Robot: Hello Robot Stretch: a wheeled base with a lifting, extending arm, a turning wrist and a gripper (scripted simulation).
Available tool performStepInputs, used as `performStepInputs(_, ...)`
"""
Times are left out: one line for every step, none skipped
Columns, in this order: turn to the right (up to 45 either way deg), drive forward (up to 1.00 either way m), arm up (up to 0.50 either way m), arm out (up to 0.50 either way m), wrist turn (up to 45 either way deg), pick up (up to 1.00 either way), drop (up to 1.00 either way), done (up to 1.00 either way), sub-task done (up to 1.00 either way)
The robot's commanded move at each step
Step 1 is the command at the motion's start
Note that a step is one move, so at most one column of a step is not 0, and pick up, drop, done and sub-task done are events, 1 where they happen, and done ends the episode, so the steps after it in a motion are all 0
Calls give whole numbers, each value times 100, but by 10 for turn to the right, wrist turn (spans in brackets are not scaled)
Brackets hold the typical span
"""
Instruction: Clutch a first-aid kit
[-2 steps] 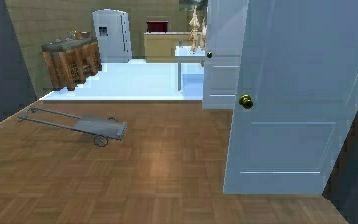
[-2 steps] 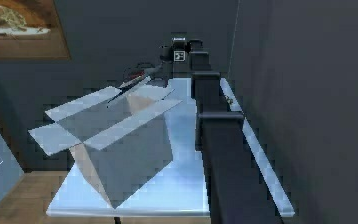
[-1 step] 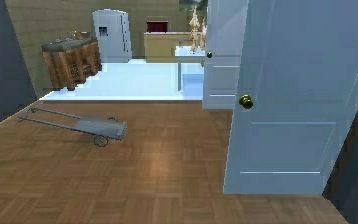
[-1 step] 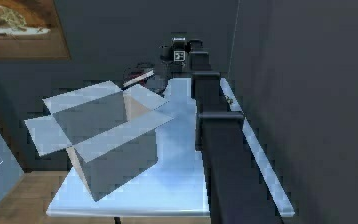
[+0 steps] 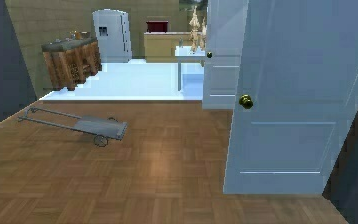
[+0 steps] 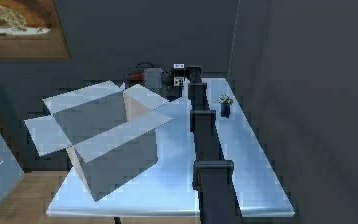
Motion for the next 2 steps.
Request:
performStepInputs(0, 0, 0, 0, 0, 100, 0, 0, 0)
performStepInputs(0, 0, 8, 0, 0, 0, 0, 0, 0)
